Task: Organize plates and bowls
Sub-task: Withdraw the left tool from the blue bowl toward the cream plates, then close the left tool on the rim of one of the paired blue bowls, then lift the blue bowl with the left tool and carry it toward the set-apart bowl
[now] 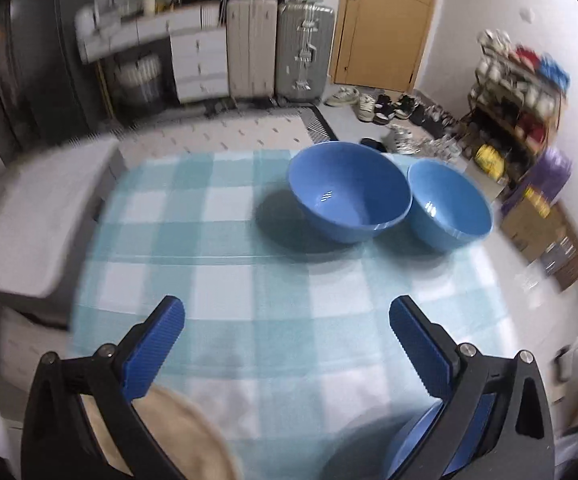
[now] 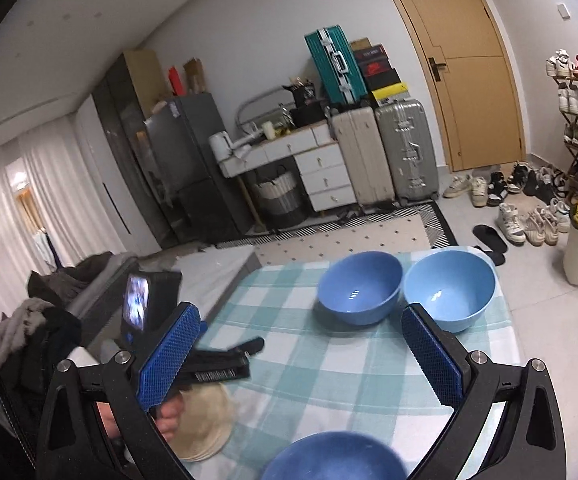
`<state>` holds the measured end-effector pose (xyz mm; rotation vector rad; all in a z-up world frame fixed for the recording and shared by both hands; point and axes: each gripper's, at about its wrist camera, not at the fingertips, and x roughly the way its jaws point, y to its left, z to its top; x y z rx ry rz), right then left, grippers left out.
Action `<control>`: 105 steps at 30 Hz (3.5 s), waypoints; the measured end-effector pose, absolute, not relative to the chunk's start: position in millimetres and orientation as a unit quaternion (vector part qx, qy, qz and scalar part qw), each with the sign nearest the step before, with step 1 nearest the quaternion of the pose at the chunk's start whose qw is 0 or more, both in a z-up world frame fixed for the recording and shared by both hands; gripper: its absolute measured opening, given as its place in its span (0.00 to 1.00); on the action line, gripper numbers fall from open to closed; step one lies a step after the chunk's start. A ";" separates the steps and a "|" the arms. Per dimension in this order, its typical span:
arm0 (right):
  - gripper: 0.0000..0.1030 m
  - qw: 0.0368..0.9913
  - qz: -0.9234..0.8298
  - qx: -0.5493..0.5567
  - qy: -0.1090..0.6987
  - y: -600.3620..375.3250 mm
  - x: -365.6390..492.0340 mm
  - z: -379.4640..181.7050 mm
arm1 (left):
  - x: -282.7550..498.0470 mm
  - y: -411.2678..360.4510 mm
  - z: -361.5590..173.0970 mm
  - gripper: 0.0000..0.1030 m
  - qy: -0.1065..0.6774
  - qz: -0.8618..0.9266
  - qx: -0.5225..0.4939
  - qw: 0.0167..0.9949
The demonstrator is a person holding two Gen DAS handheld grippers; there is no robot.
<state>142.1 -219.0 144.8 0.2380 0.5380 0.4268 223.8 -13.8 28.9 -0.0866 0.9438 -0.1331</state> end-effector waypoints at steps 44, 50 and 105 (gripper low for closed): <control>0.99 0.891 0.182 0.039 0.415 -202.0 302.5 37.8 | 413.3 -52.0 -69.5 0.13 0.628 -0.089 -0.059 0.771; 0.99 0.874 0.176 0.066 0.449 -209.9 314.3 26.7 | 403.4 -46.7 -68.3 0.13 0.642 -0.098 -0.055 0.759; 0.14 0.814 0.111 0.018 0.569 -178.2 367.6 -58.2 | 320.7 -51.9 -64.2 0.18 0.674 -0.144 -0.006 0.725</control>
